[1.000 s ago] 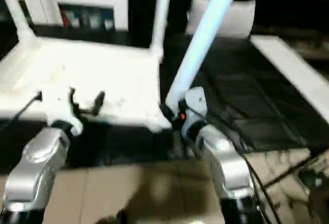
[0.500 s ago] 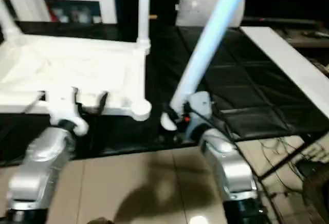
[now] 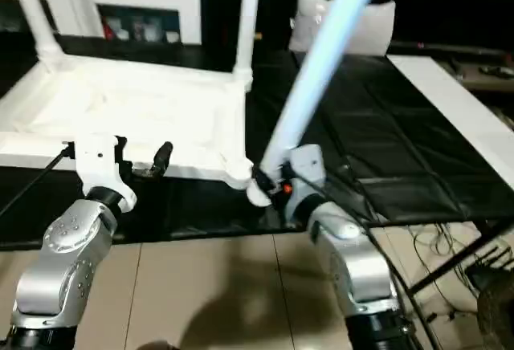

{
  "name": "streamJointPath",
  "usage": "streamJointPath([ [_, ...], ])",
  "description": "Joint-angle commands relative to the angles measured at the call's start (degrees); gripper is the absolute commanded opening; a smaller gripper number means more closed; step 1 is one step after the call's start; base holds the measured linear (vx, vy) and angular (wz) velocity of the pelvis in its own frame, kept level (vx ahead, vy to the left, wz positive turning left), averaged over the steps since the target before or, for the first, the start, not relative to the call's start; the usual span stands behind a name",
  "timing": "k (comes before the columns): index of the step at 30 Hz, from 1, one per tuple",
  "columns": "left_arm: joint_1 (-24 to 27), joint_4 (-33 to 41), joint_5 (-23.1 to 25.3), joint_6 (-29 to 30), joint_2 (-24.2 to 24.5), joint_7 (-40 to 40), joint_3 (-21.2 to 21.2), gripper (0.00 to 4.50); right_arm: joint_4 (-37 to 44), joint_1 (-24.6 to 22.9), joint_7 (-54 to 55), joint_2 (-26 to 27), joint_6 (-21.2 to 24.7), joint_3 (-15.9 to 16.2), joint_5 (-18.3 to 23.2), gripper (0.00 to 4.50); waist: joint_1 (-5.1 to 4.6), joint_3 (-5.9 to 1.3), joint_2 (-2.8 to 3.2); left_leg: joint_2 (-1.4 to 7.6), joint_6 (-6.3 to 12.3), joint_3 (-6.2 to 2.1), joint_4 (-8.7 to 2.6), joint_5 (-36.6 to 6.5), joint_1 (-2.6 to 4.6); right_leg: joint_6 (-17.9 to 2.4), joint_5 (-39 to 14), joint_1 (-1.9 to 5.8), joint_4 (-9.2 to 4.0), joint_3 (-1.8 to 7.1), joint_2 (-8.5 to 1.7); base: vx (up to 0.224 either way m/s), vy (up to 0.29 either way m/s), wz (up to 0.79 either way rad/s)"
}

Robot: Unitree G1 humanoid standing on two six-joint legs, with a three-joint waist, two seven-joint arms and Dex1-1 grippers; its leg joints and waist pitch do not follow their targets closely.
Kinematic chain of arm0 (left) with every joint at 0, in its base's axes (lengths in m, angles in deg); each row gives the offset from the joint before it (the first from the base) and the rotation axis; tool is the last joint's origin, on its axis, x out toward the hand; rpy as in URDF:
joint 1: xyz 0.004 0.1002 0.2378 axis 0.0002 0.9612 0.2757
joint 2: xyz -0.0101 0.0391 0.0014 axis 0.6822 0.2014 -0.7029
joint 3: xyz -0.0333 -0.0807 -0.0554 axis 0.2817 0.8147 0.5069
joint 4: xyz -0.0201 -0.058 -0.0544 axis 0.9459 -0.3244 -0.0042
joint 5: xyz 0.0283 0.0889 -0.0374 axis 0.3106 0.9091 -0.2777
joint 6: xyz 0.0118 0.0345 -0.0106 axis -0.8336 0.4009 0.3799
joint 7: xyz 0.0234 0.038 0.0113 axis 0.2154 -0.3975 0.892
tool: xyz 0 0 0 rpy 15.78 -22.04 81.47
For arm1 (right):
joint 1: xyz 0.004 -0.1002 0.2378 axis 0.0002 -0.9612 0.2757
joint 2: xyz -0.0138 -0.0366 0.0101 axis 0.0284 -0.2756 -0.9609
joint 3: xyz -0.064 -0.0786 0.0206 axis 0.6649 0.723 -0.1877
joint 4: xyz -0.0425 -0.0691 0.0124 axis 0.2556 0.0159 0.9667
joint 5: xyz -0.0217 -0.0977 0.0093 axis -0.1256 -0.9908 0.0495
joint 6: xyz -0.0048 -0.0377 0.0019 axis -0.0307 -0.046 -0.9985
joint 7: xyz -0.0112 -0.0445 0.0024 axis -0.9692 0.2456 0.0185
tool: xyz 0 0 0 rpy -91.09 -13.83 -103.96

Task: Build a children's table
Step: Move to table

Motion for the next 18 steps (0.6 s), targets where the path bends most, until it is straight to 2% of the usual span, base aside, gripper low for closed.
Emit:
streamJointPath([
  [1,0.37,0.44,0.2,-0.08,0.01,0.01,-0.14,4.5,0.66,0.66,-0.38,-0.31,-0.49,-0.23,-0.33,1.85,0.77,-2.41,1.33,2.85,4.06,-1.56,-2.8,-15.58,-1.84,-1.87,-31.85,3.58,-9.05,2.5,-9.94,0.113,0.094,0.33],
  [2,0.3,0.17,0.43,-0.17,-0.01,0.37,0.06,4.5,0.52,0.72,-0.52,-0.55,-0.69,0.08,-0.68,1.85,0.27,-2.77,1.3,2.4,4.82,-1.78,-3.59,-14.26,-2.32,-1.52,-26.53,4.15,-8.35,1.27,-7.86,0.152,0.1,0.4],
  [3,0.2,0.08,0.48,-0.19,-0.04,0.52,0.16,4.5,0.59,0.69,-0.65,-0.67,-0.88,0.27,-0.77,1.85,-1.11,-3.88,2.34,2.77,9.12,-5.65,-5.69,-13.54,2.53,-0.7,-14.1,1.99,-3.84,-0.61,-2.45,0.086,0.043,0.22],
  [4,0.07,0.19,0.33,-0.11,-0.1,0.43,0.16,4.5,0.87,0.53,-0.63,-0.5,-1.1,0.13,-0.41,1.85,-3.88,-5.19,2.84,3.88,20.34,-12.54,-4.73,-9.87,9.59,0.0,-8.97,-5.29,4.08,-0.18,0.63,0.199,0.086,0.42],
  [5,0.07,0.19,0.33,-0.11,-0.1,0.43,0.16,4.5,0.87,0.53,-0.63,-0.5,-1.1,0.13,-0.41,1.85,-4.2,-5.51,2.41,4.77,25.68,-14.38,-3.4,-4.76,10.88,0.35,-9.22,-7.75,6.23,1.44,0.43,0.185,0.066,0.53],
  [6,0.39,0.61,0.54,-0.18,0.4,-0.43,-0.67,4.5,0.0,0.55,0.82,0.89,-1.84,-2.12,1.15,1.85,-4.24,-4.79,1.3,6.99,20.66,-9.77,-3.07,-0.37,8.25,2.78,-3.24,-10.91,9.63,4.56,-1.44,0.235,0.071,0.52],
  [7,0.5,0.5,0.99,-0.12,0.68,-0.61,-1.11,4.5,-1.0,0.95,1.77,0.93,-2.17,-2.48,0.51,1.85,-3.99,-4.98,1.39,5.91,20.05,-9.14,-3.51,1.57,7.28,4.08,-2.13,-11.05,10.47,4.43,-1.21,0.122,0.029,0.32],
  [8,0.49,0.47,1.04,-0.13,0.7,-0.62,-1.14,4.5,-1.07,0.99,1.85,0.9,-2.21,-2.46,0.39,1.85,-3.59,-4.36,1.1,5.13,18.9,-7.12,-4.6,1.55,5.37,4.72,0.11,-10.92,10.8,4.43,-0.83,0.09,-0.004,-0.02],
  [9,0.26,0.19,1.33,-0.12,0.77,-0.76,-1.47,4.5,-1.23,1.17,2.13,0.64,-2.39,-2.33,-0.27,1.85,-3.53,-3.82,-0.4,4.11,18.47,-4.83,-5.88,-4.01,3.88,3.21,6.33,-11.31,7.96,5.81,-2.1,0.0,0.0,0.0],
  [10,0.24,0.21,1.3,-0.1,0.77,-0.86,-1.56,4.5,-1.17,1.15,2.11,0.63,-2.38,-2.36,-0.21,1.85,-3.77,-3.8,-1.13,3.03,17.5,-4.0,-5.74,-7.87,3.94,1.78,8.1,-10.92,5.17,6.71,-2.99,0.074,-0.048,-0.02],
  [11,0.14,0.34,1.13,0.0,0.79,-1.46,-2.09,4.5,-0.85,1.02,1.95,0.57,-2.32,-2.58,0.13,1.85,-3.12,-3.7,-3.63,-0.19,12.3,-1.62,-4.27,-18.96,1.81,1.44,1.45,-7.69,-0.86,10.75,-6.07,0.051,-0.102,-0.01],
  [12,0.22,0.52,0.96,-0.08,0.95,-2.3,-2.67,4.5,-0.76,0.86,1.89,0.45,-2.37,-2.6,0.11,1.85,-2.04,-2.96,-4.43,-1.95,10.03,-0.91,-0.54,-19.3,0.72,3.01,-18.06,-6.09,-4.36,13.39,-9.89,0.051,-0.102,-0.01],
  [13,0.25,0.54,0.93,-0.12,1.0,-2.52,-2.8,4.5,-0.8,0.82,1.9,0.41,-2.43,-2.59,0.05,1.85,-0.4,-3.27,-3.72,-2.55,5.79,-1.17,5.94,-12.48,1.12,0.83,-41.9,-5.66,-7.29,16.75,-13.32,0.051,-0.114,0.04],
  [14,0.33,0.54,0.87,-0.02,1.09,-2.85,-3.0,4.5,-0.78,0.68,1.99,0.39,-2.51,-2.57,-0.05,1.85,-0.15,-3.17,-3.01,-1.85,2.96,-2.87,6.51,-9.31,-1.73,-2.94,-41.74,-2.84,-5.83,16.2,-13.65,0.084,-0.073,-0.01],
  [15,0.38,0.51,0.84,0.06,1.14,-3.07,-3.07,4.5,-0.76,0.58,2.08,0.38,-2.58,-2.55,-0.08,1.85,-0.26,-2.92,-2.68,-0.99,1.61,-3.21,5.18,-8.67,-1.7,-6.91,-35.94,-3.2,-5.22,14.85,-11.83,0.117,-0.086,-0.01],
  [16,0.42,0.51,0.83,0.14,1.12,-3.13,-3.08,4.5,-0.7,0.44,2.41,0.48,-2.65,-2.62,-0.28,1.85,-0.46,-3.08,-2.19,-0.85,1.46,-3.01,3.74,-7.95,-1.38,-8.87,-32.24,-3.14,-4.71,13.51,-10.13,0.083,-0.036,-0.06],
  [17,0.35,0.37,0.83,0.21,1.04,-3.16,-3.1,4.5,-0.69,0.34,2.61,0.48,-2.71,-2.74,-0.35,1.85,-1.02,-3.49,-1.09,0.05,1.5,-2.0,-0.18,-5.21,-0.61,-10.68,-24.38,-3.42,-3.8,10.26,-6.63,0.08,0.019,0.02],
  [18,0.32,0.33,0.8,0.25,1.06,-3.2,-3.04,4.5,-0.69,0.31,2.81,0.52,-2.79,-2.75,-0.39,1.85,-1.51,-3.42,-0.17,1.3,1.81,-2.32,-2.16,-5.35,-0.21,-10.32,-19.33,-4.24,-2.38,8.73,-4.66,0.0,0.0,0.0],
])
